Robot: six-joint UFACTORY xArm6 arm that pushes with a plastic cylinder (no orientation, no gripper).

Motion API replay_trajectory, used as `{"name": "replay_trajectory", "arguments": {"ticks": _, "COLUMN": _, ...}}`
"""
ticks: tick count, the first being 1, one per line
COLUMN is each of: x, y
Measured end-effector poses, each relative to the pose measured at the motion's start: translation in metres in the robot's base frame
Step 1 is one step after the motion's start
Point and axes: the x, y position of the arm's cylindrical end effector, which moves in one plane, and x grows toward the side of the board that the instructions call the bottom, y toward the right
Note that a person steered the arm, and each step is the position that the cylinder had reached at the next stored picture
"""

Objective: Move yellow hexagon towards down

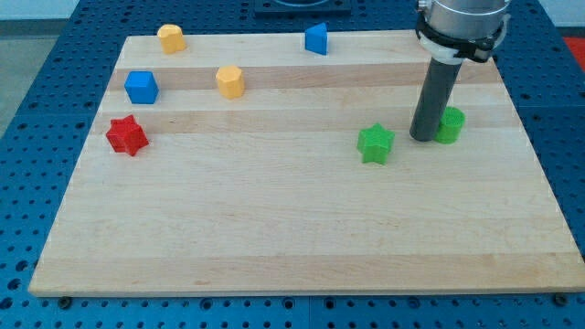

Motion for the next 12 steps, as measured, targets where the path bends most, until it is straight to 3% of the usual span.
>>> {"name": "replay_trajectory", "arguments": {"ticks": 2, "x": 0.009, "y": -0.004}}
{"name": "replay_trajectory", "arguments": {"ticks": 4, "x": -0.019, "y": -0.026}}
{"name": "replay_trajectory", "arguments": {"ticks": 7, "x": -0.105, "y": -0.105}}
{"name": "replay_trajectory", "arguments": {"ticks": 11, "x": -0.163, "y": -0.247}}
{"name": "replay_trajectory", "arguments": {"ticks": 12, "x": -0.142, "y": -0.265}}
